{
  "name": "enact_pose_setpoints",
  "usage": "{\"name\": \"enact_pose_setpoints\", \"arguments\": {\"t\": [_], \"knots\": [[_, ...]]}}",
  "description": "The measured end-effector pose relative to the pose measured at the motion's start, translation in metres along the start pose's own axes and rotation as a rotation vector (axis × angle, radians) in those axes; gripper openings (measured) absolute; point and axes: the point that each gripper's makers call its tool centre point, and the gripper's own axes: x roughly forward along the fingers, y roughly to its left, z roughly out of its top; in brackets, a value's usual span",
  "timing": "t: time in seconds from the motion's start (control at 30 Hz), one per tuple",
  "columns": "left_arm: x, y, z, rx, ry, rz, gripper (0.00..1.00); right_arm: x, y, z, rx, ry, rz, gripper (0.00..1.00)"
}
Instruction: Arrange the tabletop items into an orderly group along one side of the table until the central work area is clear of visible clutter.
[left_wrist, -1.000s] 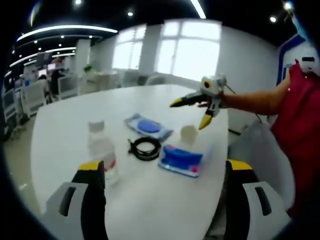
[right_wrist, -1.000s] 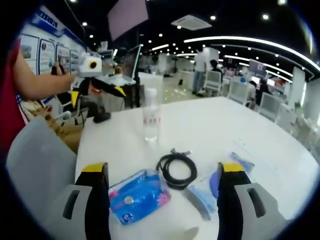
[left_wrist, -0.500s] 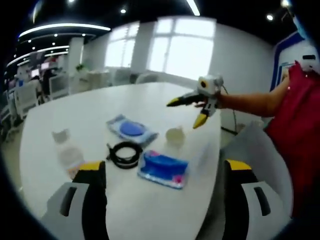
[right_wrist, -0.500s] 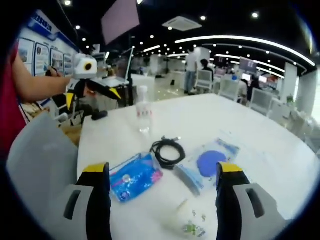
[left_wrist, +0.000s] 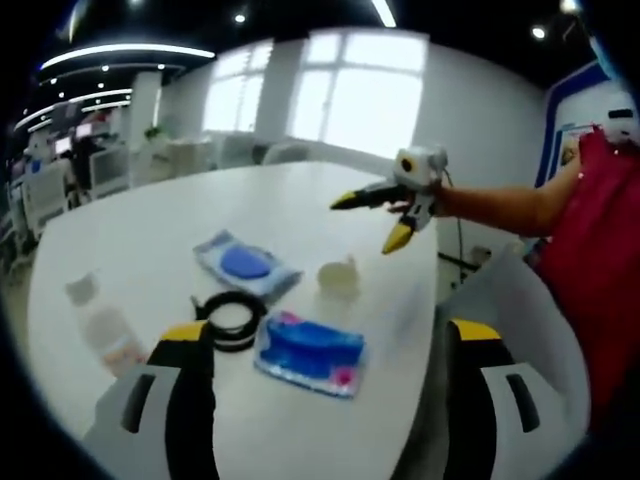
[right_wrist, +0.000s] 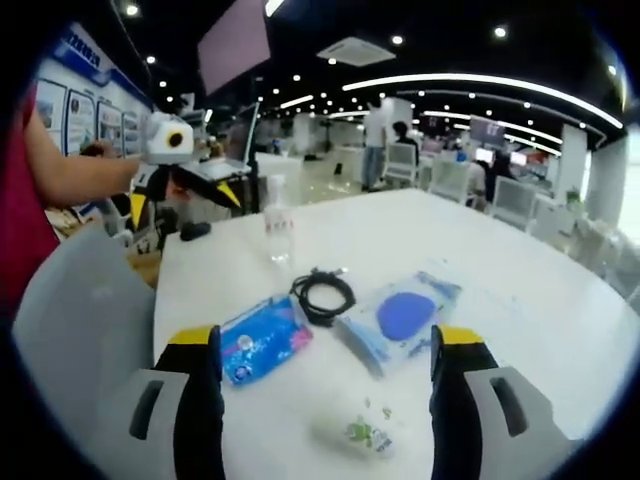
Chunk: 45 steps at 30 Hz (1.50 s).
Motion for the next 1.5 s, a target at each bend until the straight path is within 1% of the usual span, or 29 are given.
{"name": "enact_pose_setpoints", "arguments": {"t": [0.17, 0.27, 0.37, 0.43, 0.5, 0.53, 0.6, 0.67, 0.7, 0.73, 0.8, 0.87, 0.9, 0.93, 0.97, 1.03, 1.13, 1.37, 1.5], "knots": [[0.013, 0.009, -0.003, -0.01, 0.017, 0.016, 0.87, 0.018, -0.003, 0.012, 0.003, -0.017, 0.011, 0.83], [0.019, 0.016, -0.004, -0.008, 0.017, 0.037, 0.84, 0.033, -0.004, 0.02, 0.007, -0.028, 0.024, 0.82], [0.025, 0.033, -0.009, -0.02, 0.023, 0.068, 0.81, 0.046, -0.004, 0.024, 0.013, -0.034, 0.04, 0.82], [0.029, 0.044, -0.013, -0.036, 0.029, 0.109, 0.77, 0.055, -0.004, 0.026, 0.015, -0.037, 0.049, 0.8], [0.033, 0.049, -0.015, -0.042, 0.026, 0.12, 0.75, 0.061, -0.004, 0.026, 0.019, -0.036, 0.057, 0.8], [0.035, 0.056, -0.018, -0.055, 0.031, 0.145, 0.75, 0.066, -0.004, 0.026, 0.02, -0.035, 0.062, 0.8], [0.04, 0.062, -0.021, -0.069, 0.027, 0.154, 0.74, 0.075, -0.004, 0.024, 0.023, -0.028, 0.07, 0.79], [0.045, 0.072, -0.024, -0.085, 0.032, 0.187, 0.72, 0.083, -0.006, 0.023, 0.025, -0.019, 0.069, 0.79], [0.047, 0.076, -0.026, -0.082, 0.035, 0.196, 0.7, 0.086, -0.007, 0.022, 0.026, -0.017, 0.07, 0.79], [0.05, 0.083, -0.029, -0.081, 0.048, 0.227, 0.7, 0.091, -0.008, 0.021, 0.033, -0.016, 0.072, 0.78], [0.054, 0.089, -0.03, -0.085, 0.046, 0.239, 0.69, 0.1, -0.009, 0.02, 0.04, -0.013, 0.071, 0.78], [0.059, 0.097, -0.033, -0.098, 0.048, 0.27, 0.67, 0.107, -0.011, 0.017, 0.045, -0.006, 0.071, 0.75], [0.061, 0.103, -0.035, -0.099, 0.055, 0.297, 0.65, 0.112, -0.012, 0.015, 0.048, -0.001, 0.072, 0.75], [0.061, 0.106, -0.036, -0.1, 0.056, 0.307, 0.62, 0.114, -0.013, 0.015, 0.049, 0.0, 0.072, 0.74], [0.064, 0.112, -0.037, -0.107, 0.046, 0.326, 0.6, 0.119, -0.014, 0.013, 0.052, 0.005, 0.071, 0.74], [0.069, 0.118, -0.038, -0.136, 0.03, 0.342, 0.58, 0.128, -0.014, 0.011, 0.054, 0.015, 0.074, 0.73], [0.077, 0.125, -0.042, -0.151, 0.03, 0.354, 0.57, 0.139, -0.013, 0.007, 0.048, 0.03, 0.081, 0.72], [0.088, 0.142, -0.054, -0.167, 0.06, 0.393, 0.52, 0.161, -0.019, 0.0, 0.052, 0.055, 0.075, 0.66], [0.093, 0.149, -0.059, -0.179, 0.072, 0.407, 0.51, 0.171, -0.021, -0.005, 0.036, 0.078, 0.071, 0.63]]}}
